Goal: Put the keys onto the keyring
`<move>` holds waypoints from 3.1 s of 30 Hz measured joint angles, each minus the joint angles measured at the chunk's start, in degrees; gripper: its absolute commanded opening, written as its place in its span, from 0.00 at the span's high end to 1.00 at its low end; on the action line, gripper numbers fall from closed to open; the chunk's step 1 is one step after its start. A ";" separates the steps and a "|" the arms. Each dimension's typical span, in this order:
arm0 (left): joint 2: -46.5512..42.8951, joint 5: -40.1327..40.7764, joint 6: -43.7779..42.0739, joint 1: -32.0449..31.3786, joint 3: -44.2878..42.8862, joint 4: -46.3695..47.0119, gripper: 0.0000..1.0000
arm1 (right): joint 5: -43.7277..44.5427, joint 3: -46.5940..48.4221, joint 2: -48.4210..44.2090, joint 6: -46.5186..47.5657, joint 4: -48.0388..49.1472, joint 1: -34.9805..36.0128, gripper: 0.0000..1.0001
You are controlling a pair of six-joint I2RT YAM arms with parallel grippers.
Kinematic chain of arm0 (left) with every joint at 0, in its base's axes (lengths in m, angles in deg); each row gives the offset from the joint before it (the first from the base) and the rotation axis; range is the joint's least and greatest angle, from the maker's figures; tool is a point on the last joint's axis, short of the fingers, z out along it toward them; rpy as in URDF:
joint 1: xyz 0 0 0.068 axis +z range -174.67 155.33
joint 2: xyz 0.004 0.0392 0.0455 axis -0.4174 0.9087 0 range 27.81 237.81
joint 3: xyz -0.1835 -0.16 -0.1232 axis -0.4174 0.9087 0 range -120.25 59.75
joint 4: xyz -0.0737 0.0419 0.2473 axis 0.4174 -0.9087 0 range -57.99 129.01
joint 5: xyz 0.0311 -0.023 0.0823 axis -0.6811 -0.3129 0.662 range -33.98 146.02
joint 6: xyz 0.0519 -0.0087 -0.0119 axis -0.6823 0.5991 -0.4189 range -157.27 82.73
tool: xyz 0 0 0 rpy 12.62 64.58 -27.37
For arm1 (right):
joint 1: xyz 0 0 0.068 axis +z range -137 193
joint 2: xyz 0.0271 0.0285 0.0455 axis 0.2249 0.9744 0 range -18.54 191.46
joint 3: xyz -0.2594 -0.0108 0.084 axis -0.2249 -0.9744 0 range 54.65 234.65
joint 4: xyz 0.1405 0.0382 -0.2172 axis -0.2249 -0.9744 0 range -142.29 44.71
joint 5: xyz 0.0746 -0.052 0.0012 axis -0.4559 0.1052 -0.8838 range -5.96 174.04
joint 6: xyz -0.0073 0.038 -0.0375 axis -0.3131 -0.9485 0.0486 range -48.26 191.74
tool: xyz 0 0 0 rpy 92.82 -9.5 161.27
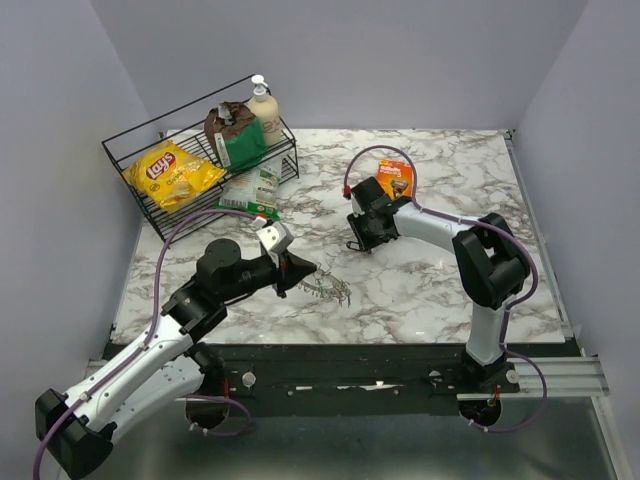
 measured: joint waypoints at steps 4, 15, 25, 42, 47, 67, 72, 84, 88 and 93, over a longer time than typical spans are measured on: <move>0.37 0.02 0.85 0.00 0.46 1.68 1.00 | -0.52 0.02 0.00 -0.20 -0.02 0.02 0.81; 1.77 0.02 2.14 0.00 1.22 3.93 1.00 | -4.96 -0.09 -0.24 -0.37 -0.07 -0.04 1.00; 2.99 0.09 2.80 0.00 1.73 4.61 1.00 | -14.64 -2.73 -6.08 -1.46 0.94 -0.04 1.00; 2.93 1.79 2.05 -0.02 1.46 1.68 1.00 | -23.06 -4.13 -14.01 -2.40 3.50 -0.63 1.00; 2.93 2.12 0.35 -0.02 -0.37 -2.45 1.00 | -27.30 -4.94 -18.14 0.61 3.80 -0.76 1.00; -0.31 -2.75 -12.79 -0.04 -4.90 -13.97 1.00 | -54.01 -6.93 -27.87 15.28 3.98 -0.81 1.00; -0.28 -4.92 -14.69 -0.04 -5.31 -14.62 1.00 | -60.63 -5.53 -27.74 18.18 2.23 -0.79 1.00; 0.96 -5.81 -17.05 -0.02 -6.05 -15.28 1.00 | -66.93 -1.03 -24.90 22.99 -2.69 0.15 1.00; 1.33 -5.79 -18.03 -0.04 -6.16 -15.30 1.00 | -67.52 0.11 -23.28 24.61 -5.29 0.96 1.00; 2.99 -5.79 -19.78 -0.02 -7.15 -15.26 1.00 | -68.06 1.66 -21.97 26.08 -7.78 1.95 1.00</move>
